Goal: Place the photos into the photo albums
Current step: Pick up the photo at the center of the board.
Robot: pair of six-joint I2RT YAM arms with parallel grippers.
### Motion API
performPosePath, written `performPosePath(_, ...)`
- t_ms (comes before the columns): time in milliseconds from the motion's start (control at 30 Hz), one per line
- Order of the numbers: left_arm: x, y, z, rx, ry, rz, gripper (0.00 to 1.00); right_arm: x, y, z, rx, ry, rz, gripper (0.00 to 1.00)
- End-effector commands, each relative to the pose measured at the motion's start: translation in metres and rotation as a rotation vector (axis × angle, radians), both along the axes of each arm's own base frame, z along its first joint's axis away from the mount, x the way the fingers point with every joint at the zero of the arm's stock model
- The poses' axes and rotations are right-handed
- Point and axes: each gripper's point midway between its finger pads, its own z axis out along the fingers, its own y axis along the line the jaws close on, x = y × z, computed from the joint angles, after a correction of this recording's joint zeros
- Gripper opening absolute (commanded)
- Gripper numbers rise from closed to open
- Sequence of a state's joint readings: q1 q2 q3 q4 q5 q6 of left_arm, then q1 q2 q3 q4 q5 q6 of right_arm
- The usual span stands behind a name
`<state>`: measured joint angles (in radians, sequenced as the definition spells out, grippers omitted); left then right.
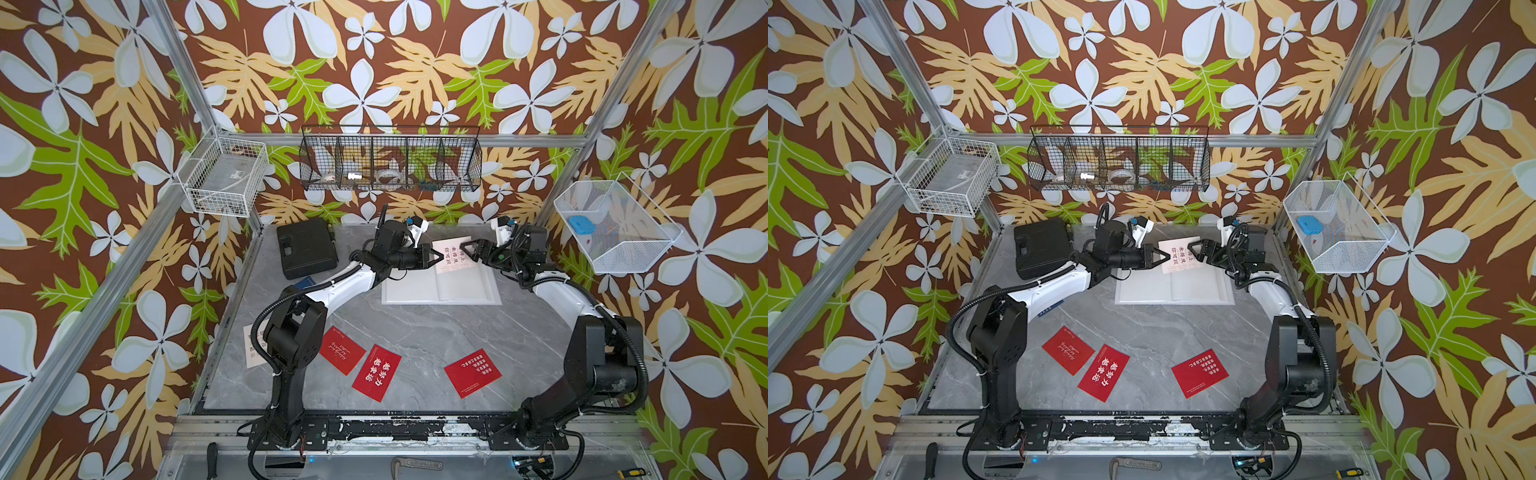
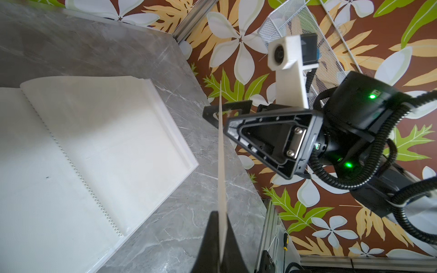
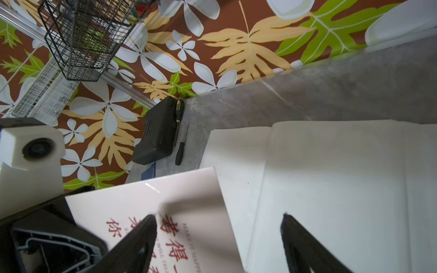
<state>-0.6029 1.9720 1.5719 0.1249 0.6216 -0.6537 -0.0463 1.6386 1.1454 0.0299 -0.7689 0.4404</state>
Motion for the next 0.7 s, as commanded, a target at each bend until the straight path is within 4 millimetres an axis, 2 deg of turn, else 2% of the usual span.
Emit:
performPosePath(0, -0.004, -0.002, 0.000, -0.008, 0.006, -0.042, 0.00, -0.008, 0.005, -0.001, 0.037, -0.018, 0.079, 0.85)
performPosePath(333, 0.000, 0.002, -0.009, 0.000, 0.031, -0.041, 0.00, -0.023, 0.025, 0.010, 0.141, -0.040, 0.239, 0.74)
performPosePath(667, 0.008, 0.012, -0.020, 0.036, 0.043, -0.007, 0.00, -0.030, 0.028, 0.005, 0.161, 0.008, 0.276, 0.46)
